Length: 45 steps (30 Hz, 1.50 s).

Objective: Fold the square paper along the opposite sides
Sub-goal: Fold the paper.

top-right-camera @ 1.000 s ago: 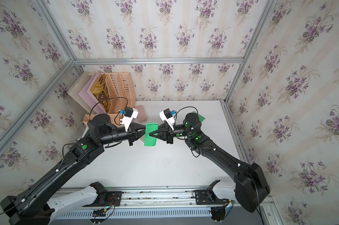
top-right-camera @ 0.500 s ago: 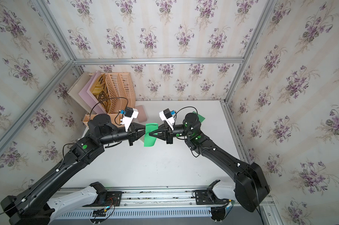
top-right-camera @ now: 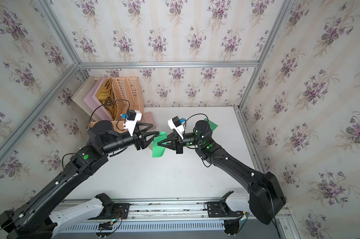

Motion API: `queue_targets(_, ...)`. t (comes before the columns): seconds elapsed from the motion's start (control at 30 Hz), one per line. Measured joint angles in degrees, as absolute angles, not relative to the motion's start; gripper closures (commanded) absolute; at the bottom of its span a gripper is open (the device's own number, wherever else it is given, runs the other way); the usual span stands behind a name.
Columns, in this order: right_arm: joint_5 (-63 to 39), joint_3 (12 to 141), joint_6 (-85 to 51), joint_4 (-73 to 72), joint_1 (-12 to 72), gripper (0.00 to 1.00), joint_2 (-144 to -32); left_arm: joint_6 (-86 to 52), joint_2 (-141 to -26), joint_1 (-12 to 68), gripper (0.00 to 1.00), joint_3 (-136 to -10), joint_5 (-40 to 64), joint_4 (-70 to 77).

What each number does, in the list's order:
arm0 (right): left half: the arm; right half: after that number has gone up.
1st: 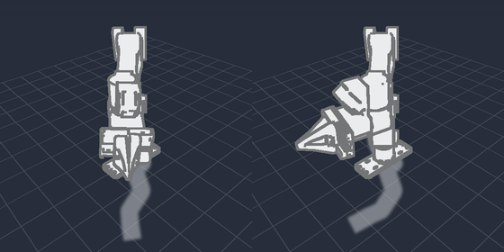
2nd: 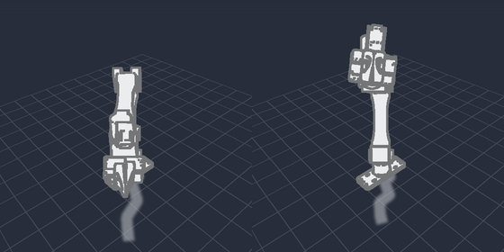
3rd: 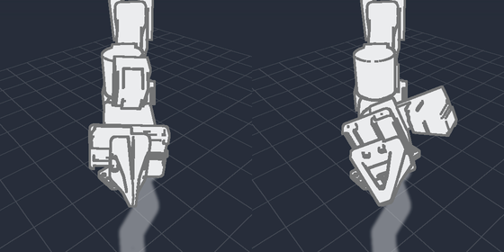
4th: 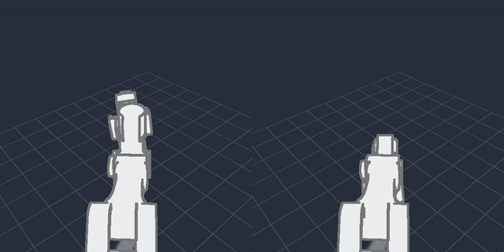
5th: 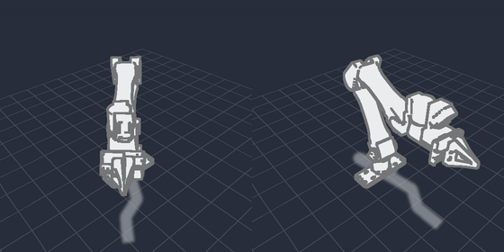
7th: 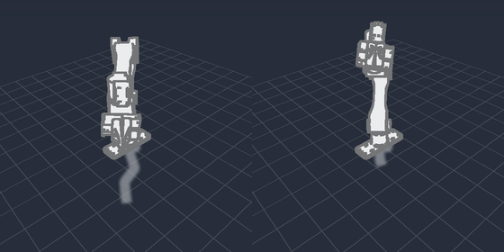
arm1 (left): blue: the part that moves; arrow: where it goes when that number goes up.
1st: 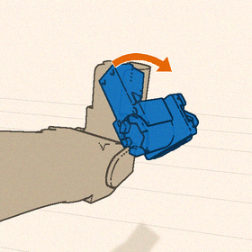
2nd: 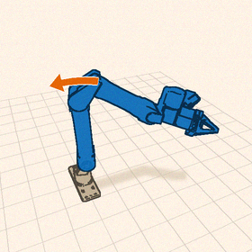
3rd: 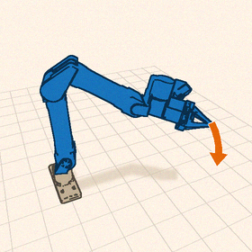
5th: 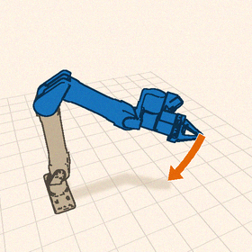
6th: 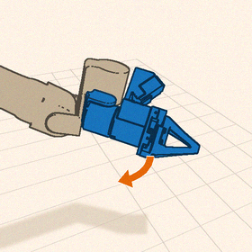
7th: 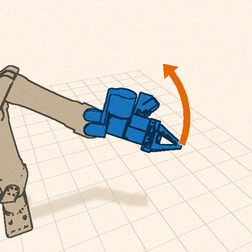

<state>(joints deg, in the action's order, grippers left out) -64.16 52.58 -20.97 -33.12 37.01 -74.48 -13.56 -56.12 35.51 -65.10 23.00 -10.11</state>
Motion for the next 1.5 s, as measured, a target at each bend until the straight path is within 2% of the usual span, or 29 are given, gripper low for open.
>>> queue_targets(0.13, -64.16, 52.58, -20.47, -32.73, 37.1, 0.95, -74.11, -13.17, -51.05, 35.35, 0.21, -62.7, 18.5, -9.34)
queue_targets(0.3, -63.94, 52.99, -19.49, -31.4, 37.1, 0.95, -73.93, -12.73, -47.35, 35.4, 0.18, -60.2, 23.75, -9.67)
queue_targets(0.57, -64.16, 54.46, -20.18, -31.51, 37.1, 0.95, -74.94, -12.34, -51.42, 35.4, 0.17, -60.23, 32.03, -13.65)
queue_targets(0.83, -65.23, 55.4, -20.84, -31.66, 37.5, 0.95, -75.11, -11.77, -52.75, 35.48, 0.18, -60.4, 33.54, -13.69)
queue_targets(1.5, -69.25, 55.68, -18.96, -30.59, 38.28, 0.96, -75.64, -12.6, -54.72, 35.44, 0.6, -61.06, 34.3, -7.97)
